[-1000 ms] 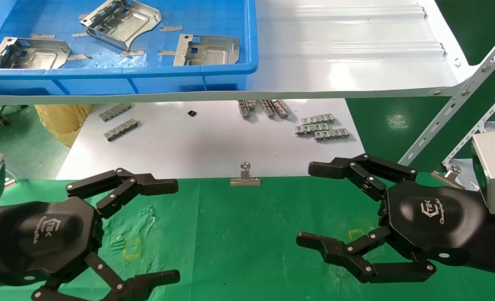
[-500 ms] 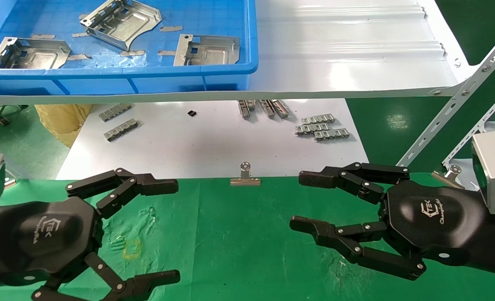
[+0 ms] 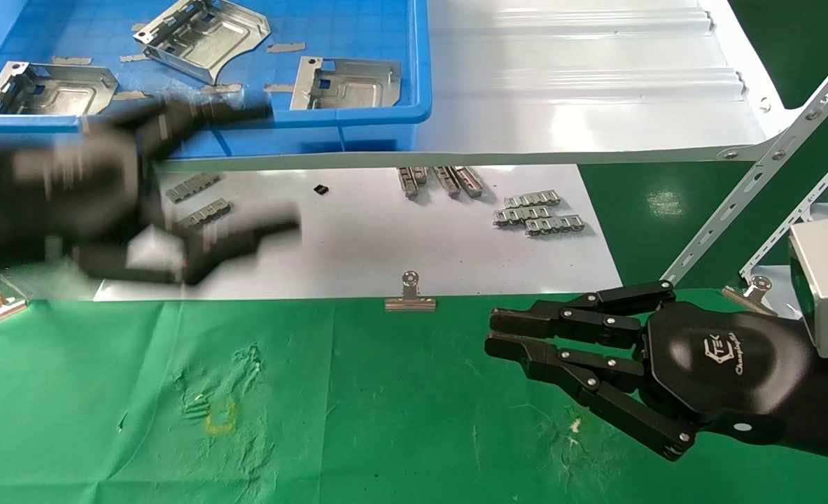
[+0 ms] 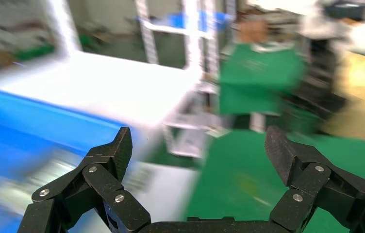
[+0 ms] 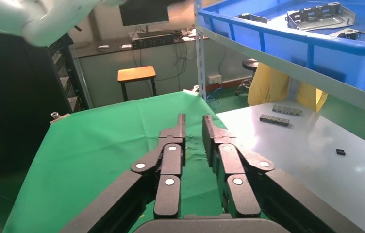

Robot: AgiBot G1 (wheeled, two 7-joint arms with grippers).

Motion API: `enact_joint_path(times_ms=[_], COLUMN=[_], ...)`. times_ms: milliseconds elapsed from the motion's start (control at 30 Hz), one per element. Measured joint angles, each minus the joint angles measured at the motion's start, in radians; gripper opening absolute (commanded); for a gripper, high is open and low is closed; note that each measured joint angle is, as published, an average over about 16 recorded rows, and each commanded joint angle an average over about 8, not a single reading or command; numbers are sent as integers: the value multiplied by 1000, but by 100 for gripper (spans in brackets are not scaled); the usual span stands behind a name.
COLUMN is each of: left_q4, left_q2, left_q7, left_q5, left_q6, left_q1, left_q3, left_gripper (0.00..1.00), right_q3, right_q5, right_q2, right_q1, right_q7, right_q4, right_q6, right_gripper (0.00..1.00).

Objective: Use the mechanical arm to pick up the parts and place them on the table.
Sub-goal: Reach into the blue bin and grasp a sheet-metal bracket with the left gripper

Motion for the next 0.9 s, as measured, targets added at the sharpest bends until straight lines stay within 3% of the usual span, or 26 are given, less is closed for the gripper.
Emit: enact_joint_path(times_ms=[233,433,467,500,700,767,900], left_q4=[337,623,663,699,864,901,953], left_q2=[138,249,266,280,348,363,384], left_q7=[34,85,93,101,137,144,151], left_q5=[203,344,361,376,431,443,463], left_q6=[-119,-265,-293,-319,-461,-498,-545], left_q1=[-283,-456,-477,-495,-564,-578,-598], left_q3=[82,140,148,154,175,181,191], left_gripper=[100,99,90,78,4,0,0], right_q3=[0,0,0,0,0,0,0], right_q5=[0,0,0,0,0,0,0], right_q2=[0,0,0,0,0,0,0], right_q1=[0,0,0,0,0,0,0], right_q7=[0,0,0,0,0,0,0], right_q4=[0,0,0,0,0,0,0], right_q6=[0,0,0,0,0,0,0], right_gripper=[0,0,2,8,83,100,100])
